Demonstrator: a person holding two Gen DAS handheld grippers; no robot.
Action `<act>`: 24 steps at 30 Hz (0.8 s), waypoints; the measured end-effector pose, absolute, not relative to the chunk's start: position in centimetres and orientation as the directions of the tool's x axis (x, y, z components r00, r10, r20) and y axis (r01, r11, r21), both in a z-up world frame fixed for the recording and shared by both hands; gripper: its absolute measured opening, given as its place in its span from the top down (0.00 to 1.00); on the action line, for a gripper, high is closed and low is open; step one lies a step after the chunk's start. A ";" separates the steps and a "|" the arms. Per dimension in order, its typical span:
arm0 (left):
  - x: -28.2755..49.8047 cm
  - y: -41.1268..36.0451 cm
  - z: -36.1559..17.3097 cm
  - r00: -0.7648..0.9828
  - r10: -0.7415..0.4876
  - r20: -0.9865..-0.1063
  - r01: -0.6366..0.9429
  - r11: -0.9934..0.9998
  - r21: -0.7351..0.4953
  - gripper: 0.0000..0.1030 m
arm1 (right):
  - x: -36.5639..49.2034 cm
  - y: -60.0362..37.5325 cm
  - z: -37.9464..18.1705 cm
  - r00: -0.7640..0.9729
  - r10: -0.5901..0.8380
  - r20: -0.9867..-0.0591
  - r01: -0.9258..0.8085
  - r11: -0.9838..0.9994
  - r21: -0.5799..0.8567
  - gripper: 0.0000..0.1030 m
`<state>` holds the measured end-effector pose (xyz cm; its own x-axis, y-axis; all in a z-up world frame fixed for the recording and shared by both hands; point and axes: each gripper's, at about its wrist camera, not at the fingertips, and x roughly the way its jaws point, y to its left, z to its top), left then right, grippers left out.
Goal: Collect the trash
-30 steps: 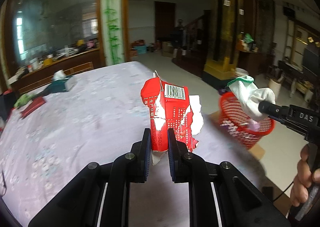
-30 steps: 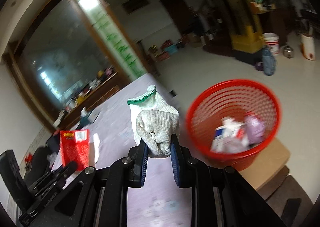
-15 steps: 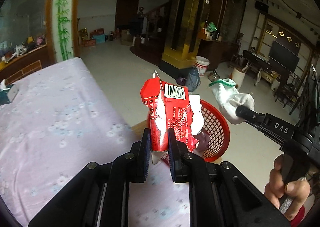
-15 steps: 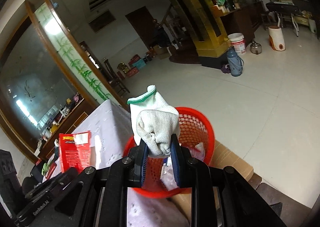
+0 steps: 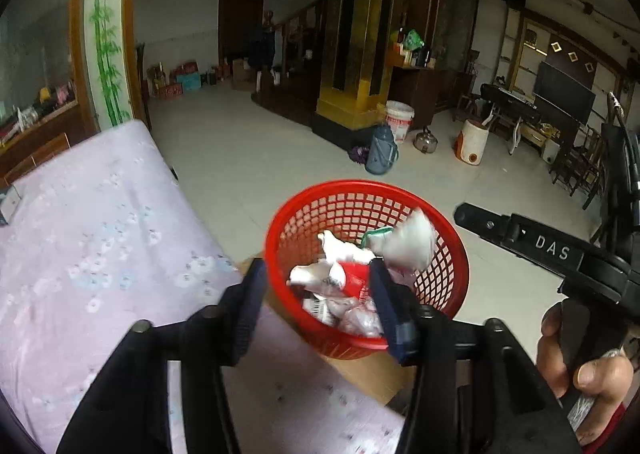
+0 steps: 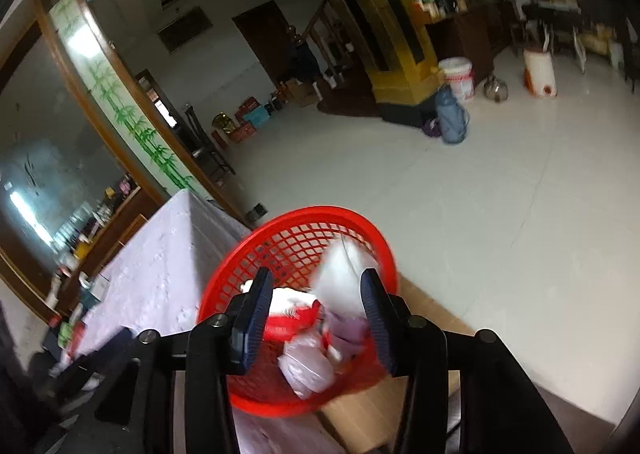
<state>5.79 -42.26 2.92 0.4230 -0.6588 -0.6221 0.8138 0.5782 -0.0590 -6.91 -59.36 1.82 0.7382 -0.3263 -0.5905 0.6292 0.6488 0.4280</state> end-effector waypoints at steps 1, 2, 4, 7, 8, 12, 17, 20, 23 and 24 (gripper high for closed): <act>5.3 -41.2 3.3 0.447 -0.662 -0.601 0.813 0.582 -0.036 0.36 | -7.3 -58.6 2.1 0.736 -0.339 -0.585 0.630 0.660 0.410 0.45; 4.9 -40.5 3.5 0.469 -0.662 -0.585 0.810 0.587 -0.014 0.30 | -7.8 -57.5 2.5 0.726 -0.367 -0.581 0.640 0.670 0.376 0.36; 3.5 -38.3 3.9 0.507 -0.667 -0.546 0.810 0.586 0.036 0.25 | -8.4 -55.5 3.0 0.696 -0.427 -0.578 0.667 0.681 0.300 0.21; 2.0 -35.4 3.9 0.554 -0.656 -0.512 0.794 0.602 0.087 0.20 | -9.3 -52.4 3.4 0.656 -0.502 -0.564 0.701 0.682 0.208 0.13; 1.7 -34.4 3.9 0.559 -0.656 -0.507 0.792 0.604 0.091 0.14 | -9.6 -51.6 3.4 0.638 -0.524 -0.564 0.716 0.674 0.182 0.11; 0.8 -30.5 3.3 0.601 -0.629 -0.493 0.755 0.649 0.094 0.09 | -10.1 -48.7 3.7 0.602 -0.575 -0.555 0.742 0.660 0.121 0.09; 0.3 -26.7 2.2 0.700 -0.526 -0.483 0.657 0.739 0.150 0.05 | -10.6 -45.5 3.5 0.583 -0.609 -0.538 0.750 0.658 0.066 0.08; 0.7 -25.5 1.8 0.722 -0.487 -0.492 0.623 0.766 0.157 0.05 | -10.2 -44.1 3.5 0.586 -0.606 -0.538 0.737 0.675 0.042 0.08; 0.6 -24.3 1.8 0.733 -0.474 -0.488 0.605 0.782 0.150 0.04 | -9.7 -43.8 3.6 0.592 -0.603 -0.535 0.726 0.687 0.029 0.08; 0.5 -24.2 1.8 0.737 -0.468 -0.487 0.600 0.786 0.152 0.04 | -9.6 -43.6 3.5 0.594 -0.603 -0.533 0.724 0.690 0.027 0.08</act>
<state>0.51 -24.15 1.82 0.7371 -0.4684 -0.4872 0.5998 0.7856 0.1521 -9.60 -43.59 3.51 0.5938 -0.6029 -0.5328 0.7238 0.6895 0.0265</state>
